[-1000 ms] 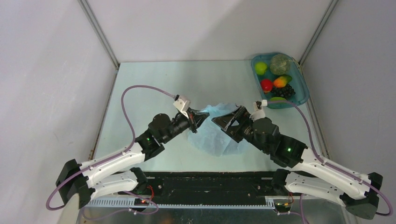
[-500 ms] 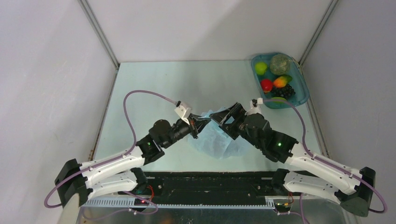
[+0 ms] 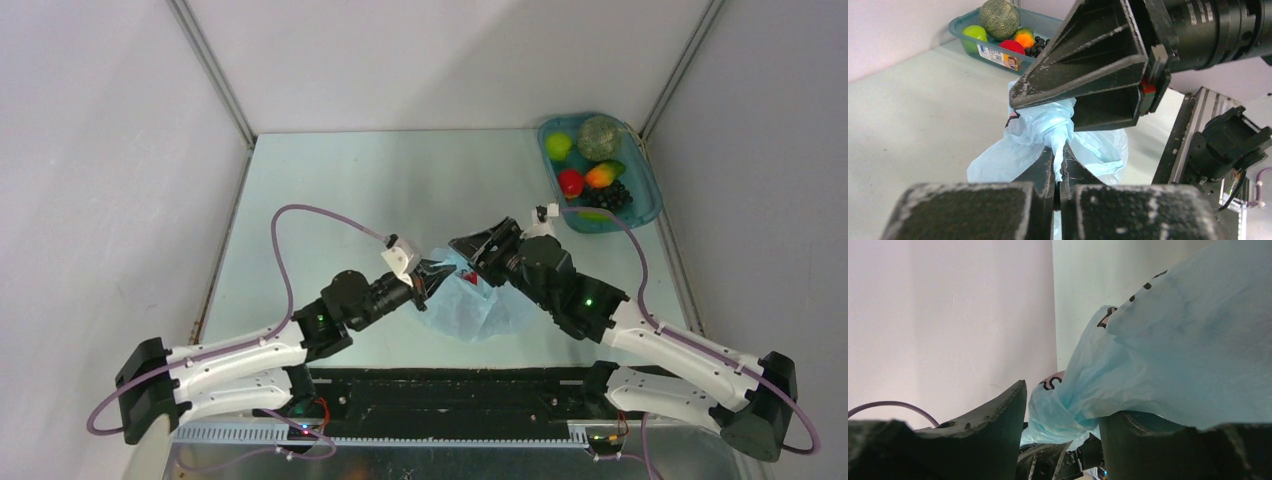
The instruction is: Place the fake fruits into the plastic bag and tie a complex knot
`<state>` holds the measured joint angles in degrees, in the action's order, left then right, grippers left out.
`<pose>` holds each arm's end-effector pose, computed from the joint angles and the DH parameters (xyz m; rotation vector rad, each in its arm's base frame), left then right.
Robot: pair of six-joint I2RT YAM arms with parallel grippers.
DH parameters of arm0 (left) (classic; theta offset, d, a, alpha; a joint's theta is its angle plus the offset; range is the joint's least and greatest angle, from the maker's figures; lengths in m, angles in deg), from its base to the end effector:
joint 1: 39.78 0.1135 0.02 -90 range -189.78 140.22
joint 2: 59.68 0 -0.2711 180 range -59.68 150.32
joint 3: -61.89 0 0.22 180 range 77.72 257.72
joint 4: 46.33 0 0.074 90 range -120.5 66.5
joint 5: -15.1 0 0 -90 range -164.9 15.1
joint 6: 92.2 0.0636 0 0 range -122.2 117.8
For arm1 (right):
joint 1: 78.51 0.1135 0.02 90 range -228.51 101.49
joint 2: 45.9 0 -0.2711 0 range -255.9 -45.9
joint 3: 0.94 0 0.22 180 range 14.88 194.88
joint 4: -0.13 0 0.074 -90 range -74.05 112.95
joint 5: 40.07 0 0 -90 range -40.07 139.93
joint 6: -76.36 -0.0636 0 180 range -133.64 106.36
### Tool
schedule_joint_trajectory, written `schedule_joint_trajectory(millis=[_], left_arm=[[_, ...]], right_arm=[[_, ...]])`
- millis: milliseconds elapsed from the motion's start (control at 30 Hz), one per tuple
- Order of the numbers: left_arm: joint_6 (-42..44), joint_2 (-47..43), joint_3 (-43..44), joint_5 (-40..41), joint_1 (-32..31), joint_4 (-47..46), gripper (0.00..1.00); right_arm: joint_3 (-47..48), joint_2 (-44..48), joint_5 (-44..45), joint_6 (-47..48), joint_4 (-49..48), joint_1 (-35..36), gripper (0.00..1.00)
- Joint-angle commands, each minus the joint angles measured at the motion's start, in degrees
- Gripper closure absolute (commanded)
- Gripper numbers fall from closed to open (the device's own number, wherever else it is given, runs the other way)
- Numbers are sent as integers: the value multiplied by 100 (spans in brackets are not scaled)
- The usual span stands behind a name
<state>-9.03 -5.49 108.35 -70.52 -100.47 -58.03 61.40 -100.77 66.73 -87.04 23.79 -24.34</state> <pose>0.1102 -0.1864 0.3133 0.6521 1.4255 -0.8831 0.1388 0.1609 0.3262 0.5616 1.9661 1.2366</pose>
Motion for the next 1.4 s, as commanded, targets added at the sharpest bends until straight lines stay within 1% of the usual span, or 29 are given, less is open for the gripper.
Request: schedule_joint_trajectory(millis=[0, 100, 233, 267, 300, 367, 400, 433, 467, 500, 567, 600, 633, 667, 700, 733, 767, 800, 833, 867, 900, 933, 967, 1100, 1233, 1300, 1367], left_arm=[[574, -45, 87, 175, -269, 93, 100], [884, 18, 184, 335, -464, 285, 100], [1115, 118, 276, 621, -727, 444, 100], [1128, 136, 294, 654, -778, 465, 100], [1146, 162, 329, 722, -796, 496, 100], [1192, 195, 370, 827, -858, 509, 100], [1201, 200, 380, 911, -875, 515, 100], [1221, 220, 404, 939, -901, 522, 100], [1220, 230, 419, 983, -914, 547, 100], [1230, 245, 442, 1002, -940, 556, 100], [1215, 265, 522, 1010, -978, 672, 98], [1119, 262, 567, 1009, -984, 833, 94], [1073, 233, 665, 1019, -988, 940, 78], [952, 151, 776, 1029, -988, 1168, 58], [879, 18, 838, 1051, -989, 1454, 48], [767, -127, 920, 1058, -989, 1593, 34], [637, -259, 941, 1056, -989, 1819, 28], [443, -541, 961, 1039, -989, 1939, 14], [370, -708, 971, 964, -985, 2198, 8], [231, -1005, 1030, 918, -984, 2339, 3], [80, -1277, 1066, 799, -969, 2597, 1], [-1, -1401, 1153, 739, -931, 2793, 1], [-189, -1508, 1198, 667, -894, 3093, 1], [-831, -1989, 1321, 411, -500, 3428, 1], [-1300, -2041, 1337, 154, -51, 3164, 1], [-1411, -1946, 1309, 87, -2, 2878, 1], [-1538, -1777, 1247, 61, 18, 2524, 1]], right_arm=[[234, -51, -138, 31, -458, -78, 45], [234, -67, -266, 57, -503, -134, 48], [234, -87, -482, 101, -635, -192, 57], [234, -95, -527, 130, -670, -199, 62], [234, -112, -603, 145, -707, -206, 65], [230, -146, -713, 169, -726, -213, 75], [232, -155, -740, 186, -724, -218, 78], [234, -162, -788, 200, -725, -224, 84], [234, -163, -803, 242, -723, -232, 87], [232, -153, -826, 272, -729, -236, 93], [234, -122, -885, 455, -973, -247, 100], [230, -101, -987, 680, -1059, -261, 100], [232, -84, -1083, 1017, -1296, -303, 100], [234, -34, -1339, 1208, -1529, -388, 100], [234, -3, -1479, 1540, -1635, -455, 100], [239, 72, -1935, 1698, -1827, -643, 100], [259, 99, -2168, 1968, -1872, -745, 100], [383, 137, -2661, 2136, -1853, -940, 100], [610, 137, -3081, 2482, -1745, -1017, 100], [721, 136, -3255, 2808, -1476, -1185, 100], [908, 124, -3702, 2956, -1300, -1287, 100], [984, 116, -3948, 3188, -1239, -1353, 100], [1101, 97, -4407, 3256, -1178, -1510, 100], [1156, 64, -5584, 3377, -1076, -1982, 100], [1135, -4, -6215, 3662, -831, -2143, 100], [1047, -20, -6350, 3849, -813, -2155, 100], [842, -42, -6389, 3817, -892, -2178, 100]])
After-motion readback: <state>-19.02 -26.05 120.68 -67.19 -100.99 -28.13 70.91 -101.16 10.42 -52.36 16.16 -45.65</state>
